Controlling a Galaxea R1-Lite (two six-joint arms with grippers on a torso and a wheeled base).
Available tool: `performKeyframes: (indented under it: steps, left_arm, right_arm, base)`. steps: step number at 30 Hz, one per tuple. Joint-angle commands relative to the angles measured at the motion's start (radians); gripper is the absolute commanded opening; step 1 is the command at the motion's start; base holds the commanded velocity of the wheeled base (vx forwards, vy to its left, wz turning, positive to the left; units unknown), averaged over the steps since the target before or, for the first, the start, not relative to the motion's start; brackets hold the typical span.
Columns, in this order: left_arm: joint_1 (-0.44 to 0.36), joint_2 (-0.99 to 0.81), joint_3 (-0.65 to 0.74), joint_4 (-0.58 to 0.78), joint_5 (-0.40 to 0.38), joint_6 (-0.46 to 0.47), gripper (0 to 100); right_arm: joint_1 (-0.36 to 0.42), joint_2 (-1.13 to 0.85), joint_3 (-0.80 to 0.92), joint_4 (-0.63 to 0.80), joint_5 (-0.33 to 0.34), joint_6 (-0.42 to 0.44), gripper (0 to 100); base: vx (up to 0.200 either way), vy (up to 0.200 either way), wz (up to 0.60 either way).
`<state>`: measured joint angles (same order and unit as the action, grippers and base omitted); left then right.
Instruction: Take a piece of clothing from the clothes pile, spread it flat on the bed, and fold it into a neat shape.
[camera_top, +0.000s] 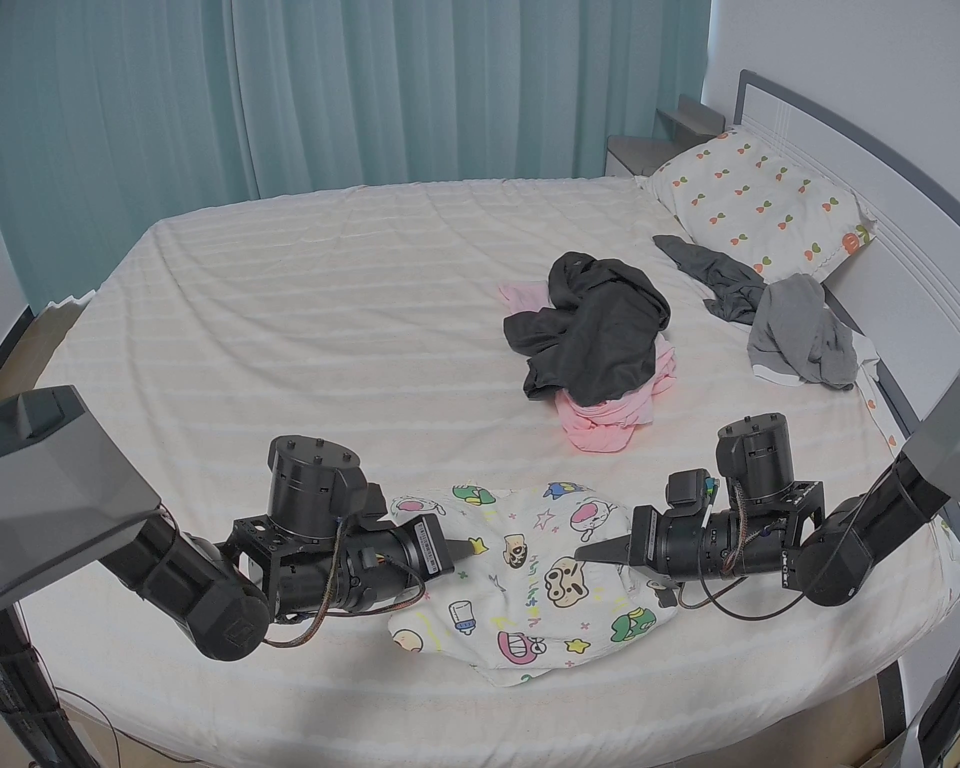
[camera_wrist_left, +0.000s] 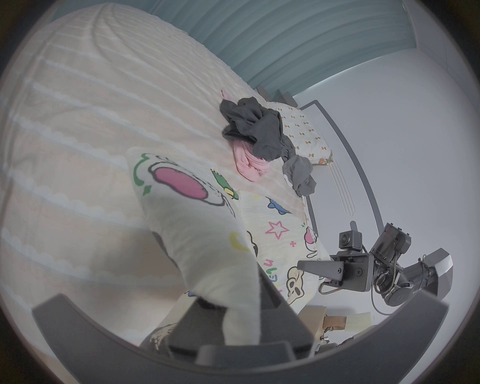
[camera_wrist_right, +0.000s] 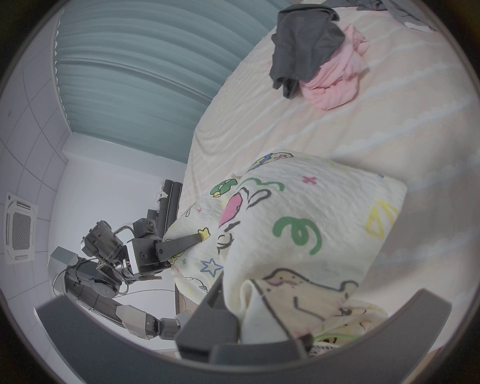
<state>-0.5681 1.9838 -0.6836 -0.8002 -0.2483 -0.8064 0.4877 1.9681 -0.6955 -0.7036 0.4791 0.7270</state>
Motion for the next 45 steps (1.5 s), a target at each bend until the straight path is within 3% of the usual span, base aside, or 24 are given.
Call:
performKeyframes:
  steps: [1, 14, 21, 45]
  left_arm:
    - [-0.006, 0.023, -0.007, -0.002, 0.001, 0.0, 0]
    - [-0.006, 0.055, -0.019, -0.004, 0.003, 0.0, 0]
    - [-0.004, 0.081, -0.02, -0.007, 0.07, -0.002, 0]
    - [0.022, 0.139, -0.004, -0.004, 0.098, -0.002, 0]
  right_arm:
    - [-0.009, 0.002, 0.002, 0.0, -0.001, 0.0, 0]
    - [-0.011, 0.031, -0.009, -0.002, -0.002, 0.0, 0]
    - [-0.011, 0.049, -0.012, -0.002, -0.004, -0.006, 0]
    - [-0.009, 0.181, -0.024, -0.037, -0.007, -0.024, 0]
  base:
    - [0.0, -0.2, 0.0]
    - [0.0, -0.2, 0.0]
    - [0.0, 0.0, 0.0]
    - [0.0, 0.0, 0.0]
